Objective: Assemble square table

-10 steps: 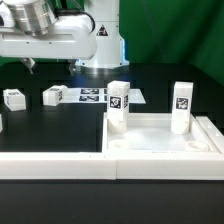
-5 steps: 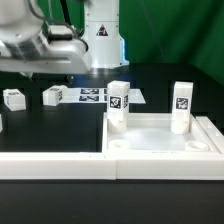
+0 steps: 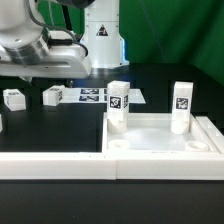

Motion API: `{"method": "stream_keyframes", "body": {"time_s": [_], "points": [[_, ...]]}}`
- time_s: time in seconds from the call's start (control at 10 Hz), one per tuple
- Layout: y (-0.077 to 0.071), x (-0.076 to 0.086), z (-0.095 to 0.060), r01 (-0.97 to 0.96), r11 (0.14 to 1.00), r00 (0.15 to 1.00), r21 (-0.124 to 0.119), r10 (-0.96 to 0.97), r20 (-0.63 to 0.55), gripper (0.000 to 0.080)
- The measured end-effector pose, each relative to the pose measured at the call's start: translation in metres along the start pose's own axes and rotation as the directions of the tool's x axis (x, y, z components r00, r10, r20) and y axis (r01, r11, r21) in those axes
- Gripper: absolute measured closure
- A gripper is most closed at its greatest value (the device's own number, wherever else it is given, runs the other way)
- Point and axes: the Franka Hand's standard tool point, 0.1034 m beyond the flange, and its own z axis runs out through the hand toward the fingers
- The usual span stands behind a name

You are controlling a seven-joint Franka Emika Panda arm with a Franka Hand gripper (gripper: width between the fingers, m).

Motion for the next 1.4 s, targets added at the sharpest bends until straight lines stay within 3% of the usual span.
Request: {"method": "stream_keyframes", "body": {"time_s": [0.2,0.3,1.3,1.4], "points": [[0.004,-0.006,0.024,-0.036,0.998,0.998,0.042,0.033,0.058,0.015],[-0.002,-0.013,0.032,-0.075,0.993,0.99,0.095,0.063,0.129,0.015],[0.006,-0.007,0.042,-0.093,0.991,0.98,0.093,0.075,0.183,0.015],[0.006,-0.007,0.042,-0.094,0.991,0.98,0.093,0.076,0.184,0.0261]]}}
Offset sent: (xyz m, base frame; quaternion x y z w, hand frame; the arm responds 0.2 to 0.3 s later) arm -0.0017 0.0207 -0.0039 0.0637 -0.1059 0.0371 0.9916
